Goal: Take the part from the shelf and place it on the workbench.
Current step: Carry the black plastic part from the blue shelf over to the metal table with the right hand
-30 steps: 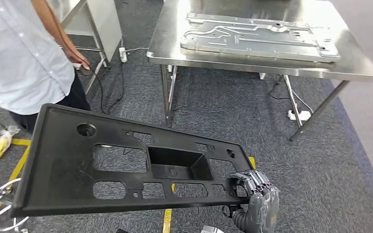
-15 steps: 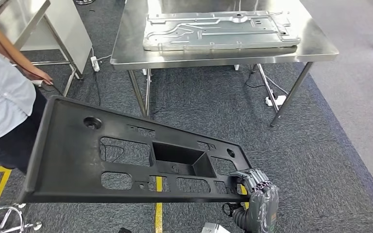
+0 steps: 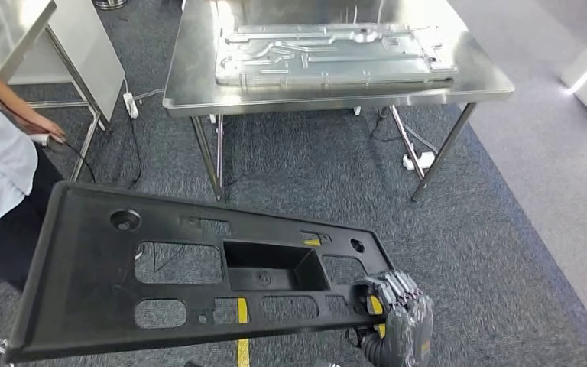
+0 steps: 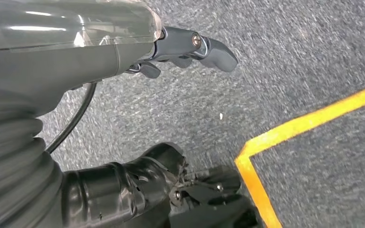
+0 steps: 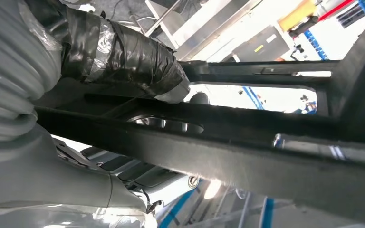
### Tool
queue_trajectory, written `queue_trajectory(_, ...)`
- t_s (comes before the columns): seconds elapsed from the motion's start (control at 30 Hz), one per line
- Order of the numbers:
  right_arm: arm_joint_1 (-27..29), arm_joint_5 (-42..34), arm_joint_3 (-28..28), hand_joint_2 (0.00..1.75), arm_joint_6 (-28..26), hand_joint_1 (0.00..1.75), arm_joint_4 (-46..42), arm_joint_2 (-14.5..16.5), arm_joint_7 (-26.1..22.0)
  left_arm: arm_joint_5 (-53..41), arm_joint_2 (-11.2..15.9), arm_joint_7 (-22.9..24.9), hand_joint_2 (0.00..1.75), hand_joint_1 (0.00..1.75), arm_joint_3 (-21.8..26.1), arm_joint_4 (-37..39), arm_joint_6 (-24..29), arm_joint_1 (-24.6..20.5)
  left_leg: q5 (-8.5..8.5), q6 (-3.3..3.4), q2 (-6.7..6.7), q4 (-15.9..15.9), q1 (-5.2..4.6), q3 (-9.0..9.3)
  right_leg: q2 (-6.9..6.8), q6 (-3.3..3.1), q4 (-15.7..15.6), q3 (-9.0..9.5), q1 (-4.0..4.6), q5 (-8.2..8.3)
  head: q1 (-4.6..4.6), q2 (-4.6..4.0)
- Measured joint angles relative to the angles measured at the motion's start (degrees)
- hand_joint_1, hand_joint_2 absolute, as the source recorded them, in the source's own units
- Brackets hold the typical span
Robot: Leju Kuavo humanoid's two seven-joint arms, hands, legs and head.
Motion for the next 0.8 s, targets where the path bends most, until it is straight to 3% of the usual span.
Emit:
queue_trajectory(0.07, 0.1, 0.0, 0.0, 1.75, 0.0, 1.75, 0.0, 0.0, 0.0, 0.0, 0.0, 0.0, 1.75, 0.0, 0.0, 0.0, -0.1, 0.0, -0.04, 0.14, 0.06, 0.0, -0.02, -0.05, -0.04, 0.44, 7.0, -3.55, -0.27, -2.69, 0.02, 0.0)
queue_trajectory(0.1, 0.2, 0.0, 0.0, 1.75, 0.0, 1.75, 0.0, 0.0, 0.0, 0.0, 0.0, 0.0, 1.75, 0.0, 0.0, 0.0, -0.1, 0.1, -0.08, 0.14, 0.07, 0.0, -0.03, -0.04, -0.06, 0.58, 8.5, -4.41, -0.4, -2.67, 0.02, 0.0)
queue_trajectory(0.13, 0.2, 0.0, 0.0, 1.75, 0.0, 1.75, 0.0, -0.1, 0.0, 0.0, 0.0, 0.0, 1.75, 0.0, 0.0, 0.0, -0.1, 0.1, -0.13, 0.1, 0.07, 0.1, -0.03, 0.02, -0.09, 0.64, 7.9, -4.25, -0.52, -1.58, 0.02, 0.0)
queue_trajectory(0.2, 0.3, 0.0, -0.1, 1.75, 0.0, 1.75, 0.0, -0.1, 0.0, 0.0, 0.0, 0.0, 1.75, 0.0, 0.0, 0.0, -0.2, 0.1, -0.33, -0.15, 0.04, 0.1, -0.03, 0.26, -0.33, 0.6, 1.2, -1.15, -0.72, 2.56, 0.02, 0.0)
queue_trajectory(0.27, 0.2, 0.0, -0.1, 1.75, 0.0, 1.75, 0.0, -0.1, 0.0, 0.0, 0.0, 0.0, 1.75, 0.0, 0.0, 0.0, -0.2, 0.0, -0.62, -0.72, 0.01, 0.3, -0.25, 0.33, -0.62, 0.23, -5.5, 1.94, -0.54, 4.91, 0.0, 0.0)
queue_trajectory(0.4, 0.4, 0.7, -0.1, 1.75, 0.0, 1.75, -0.1, -0.1, -0.1, -0.1, 0.0, 0.0, 1.75, 0.0, 0.0, 0.0, 0.0, -0.1, -1.17, -2.05, 0.07, 0.6, -0.29, 0.26, -0.46, -0.99, -7.7, 2.76, -0.28, 4.93, -0.04, 0.0)
queue_trajectory(0.47, 0.5, 1.0, -0.1, 1.75, 0.0, 1.75, -0.2, 0.0, -0.2, -0.1, 0.0, -0.1, 1.75, 0.0, 0.0, 0.0, 0.2, -0.1, -3.24, -2.47, 0.0, 3.6, -0.15, -0.96, -0.57, -1.81, -8.1, 3.12, -0.42, 5.07, -0.05, 0.0)
queue_trajectory(0.57, 0.8, 1.3, -0.2, 1.75, 0.0, 1.75, -0.3, 0.0, -0.4, -0.1, -0.1, -0.5, 1.75, 0.0, 0.0, 0.0, 0.2, 0.0, -8.1, -2.65, -0.06, 14.3, -0.1, -6.07, -0.93, -2.48, -8.0, 3.18, -0.11, 4.93, -0.09, 0.0)
queue_trajectory(0.6, 0.9, 1.4, -0.3, 1.75, 0.0, 1.75, -0.3, 0.0, -0.4, -0.2, -0.1, -0.6, 1.75, 0.0, 0.0, 0.0, 0.2, 0.1, -8.4, -2.66, -0.06, 16.4, -0.09, -7.21, -1.01, -2.57, -8.0, 3.19, 0.0, 4.85, -0.09, 0.0)
queue_trajectory(0.63, 1.0, 1.4, -0.3, 1.75, 0.0, 1.75, -0.3, 0.0, -0.4, -0.2, -0.1, -0.7, 1.75, 0.0, 0.0, 0.0, 0.3, 0.2, -7.52, -2.63, -0.04, 16.4, -0.09, -7.35, -1.06, -2.62, -7.8, 3.23, 0.07, 4.73, -0.09, 0.0)
queue_trajectory(0.67, 1.0, 1.4, -0.4, 1.75, 0.0, 1.75, -0.3, 0.0, -0.4, -0.2, -0.1, -0.7, 1.75, 0.0, 0.0, 0.0, 0.3, 0.2, -5.7, -2.52, 0.01, 14.2, -0.1, -6.45, -1.1, -2.61, -7.7, 3.33, 0.1, 4.59, -0.09, 0.0)
queue_trajectory(0.73, 1.1, 1.6, -0.5, 1.75, 0.0, 1.75, -0.3, 0.0, -0.4, -0.3, -0.1, -0.7, 1.75, 0.0, 0.0, 0.0, 0.3, 0.2, -1.9, -2.14, 0.46, 6.6, -0.25, -3.06, -1.25, -2.33, -7.3, 3.57, 0.25, 4.19, -0.09, 0.0)
queue_trajectory(0.8, 1.2, 1.8, -0.7, 1.75, 0.0, 1.75, -0.4, 0.0, -0.4, -0.3, -0.1, -0.8, 1.75, 0.0, 0.0, 0.0, 0.4, 0.0, -0.62, -1.63, 0.77, 2.1, -0.52, -1.06, -1.5, -1.85, -7.0, 3.61, 0.45, 3.89, -0.06, 0.0)
